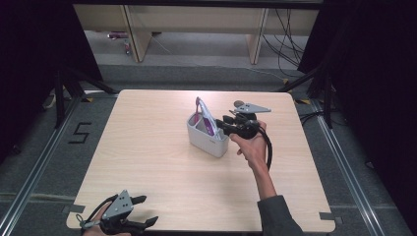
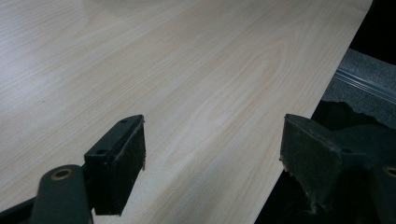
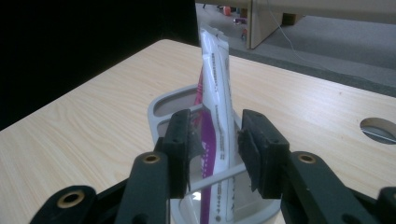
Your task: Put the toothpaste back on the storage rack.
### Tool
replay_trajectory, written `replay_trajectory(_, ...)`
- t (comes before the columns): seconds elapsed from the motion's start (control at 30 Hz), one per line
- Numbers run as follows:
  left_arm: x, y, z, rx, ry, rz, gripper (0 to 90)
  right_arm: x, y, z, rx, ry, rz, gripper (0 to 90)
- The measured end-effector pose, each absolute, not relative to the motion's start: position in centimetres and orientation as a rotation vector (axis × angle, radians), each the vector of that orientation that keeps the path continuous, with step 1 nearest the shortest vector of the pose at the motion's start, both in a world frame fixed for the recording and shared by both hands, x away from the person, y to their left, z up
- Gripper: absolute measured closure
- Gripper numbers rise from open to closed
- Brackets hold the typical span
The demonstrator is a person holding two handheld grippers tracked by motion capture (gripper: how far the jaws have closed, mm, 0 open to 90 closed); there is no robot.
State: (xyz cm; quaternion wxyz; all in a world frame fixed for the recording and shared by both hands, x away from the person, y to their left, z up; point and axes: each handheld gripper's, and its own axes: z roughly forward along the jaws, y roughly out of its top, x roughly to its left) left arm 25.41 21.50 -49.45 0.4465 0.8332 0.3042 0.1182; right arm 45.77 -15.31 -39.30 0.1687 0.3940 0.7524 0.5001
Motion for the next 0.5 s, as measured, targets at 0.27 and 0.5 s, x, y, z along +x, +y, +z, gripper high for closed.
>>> replay_trajectory(0.27,25.5,21.6,-49.4,2.064,0.743,0.287,21.9,43.9,-16.5,-39.5,1.119,2.124,1.450,53.0)
replay_trajectory(0.5,25.5,21.8,-49.5,2.074,0.746,0.312,21.8,42.3,-16.6,-39.8,1.153,2.135,1.457,43.3)
